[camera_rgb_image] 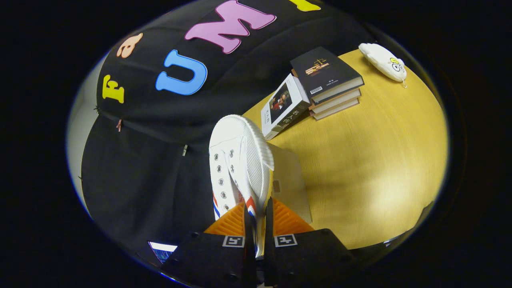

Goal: Open the storage box then place both shoes into the box .Put the left shoe in first, then the right shoe, with the right side of both shoes facing outward in a uniform manner.

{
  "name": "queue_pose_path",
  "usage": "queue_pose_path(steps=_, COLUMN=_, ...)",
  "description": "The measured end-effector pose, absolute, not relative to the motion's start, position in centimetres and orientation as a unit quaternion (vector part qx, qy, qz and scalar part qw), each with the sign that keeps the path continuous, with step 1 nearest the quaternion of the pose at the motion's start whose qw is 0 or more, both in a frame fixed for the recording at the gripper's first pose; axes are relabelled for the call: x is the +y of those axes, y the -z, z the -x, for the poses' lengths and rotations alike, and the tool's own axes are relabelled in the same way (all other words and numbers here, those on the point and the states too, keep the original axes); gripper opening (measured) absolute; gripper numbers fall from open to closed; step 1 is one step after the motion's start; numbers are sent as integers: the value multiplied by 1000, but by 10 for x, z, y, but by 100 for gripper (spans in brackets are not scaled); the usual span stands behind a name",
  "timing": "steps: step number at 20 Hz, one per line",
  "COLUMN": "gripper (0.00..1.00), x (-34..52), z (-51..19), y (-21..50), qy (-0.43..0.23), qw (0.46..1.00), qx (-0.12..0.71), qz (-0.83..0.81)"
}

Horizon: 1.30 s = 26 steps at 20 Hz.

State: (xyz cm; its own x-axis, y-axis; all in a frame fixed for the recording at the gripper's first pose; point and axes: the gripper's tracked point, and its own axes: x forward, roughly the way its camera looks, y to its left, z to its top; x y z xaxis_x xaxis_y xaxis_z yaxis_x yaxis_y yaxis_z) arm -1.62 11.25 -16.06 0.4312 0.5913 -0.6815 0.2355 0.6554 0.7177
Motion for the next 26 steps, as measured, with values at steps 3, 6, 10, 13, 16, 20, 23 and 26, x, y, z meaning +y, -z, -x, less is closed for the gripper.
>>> queue_pose_path(steps=3, gripper=12, x=145, z=13, y=180, qy=-105, qw=740, qx=531, qz=-398)
queue_pose_path(steps=6, gripper=12, x=162, z=13, y=210, qy=-84, qw=748, qx=545, qz=-370)
queue_pose_path(steps=10, gripper=12, x=174, z=12, y=231, qy=-66, qw=758, qx=548, qz=-348)
queue_pose_path(steps=13, gripper=12, x=171, z=8, y=237, qy=-54, qw=774, qx=543, qz=-321)
queue_pose_path(steps=16, gripper=13, x=176, z=7, y=241, qy=-53, qw=782, qx=537, qz=-312)
queue_pose_path(steps=20, gripper=24, x=184, z=8, y=243, qy=-61, qw=781, qx=541, qz=-307)
queue_pose_path(steps=23, gripper=45, x=196, z=5, y=226, qy=-83, qw=778, qx=523, qz=-337)
queue_pose_path(steps=26, gripper=96, x=184, z=-3, y=212, qy=-87, qw=800, qx=491, qz=-335)
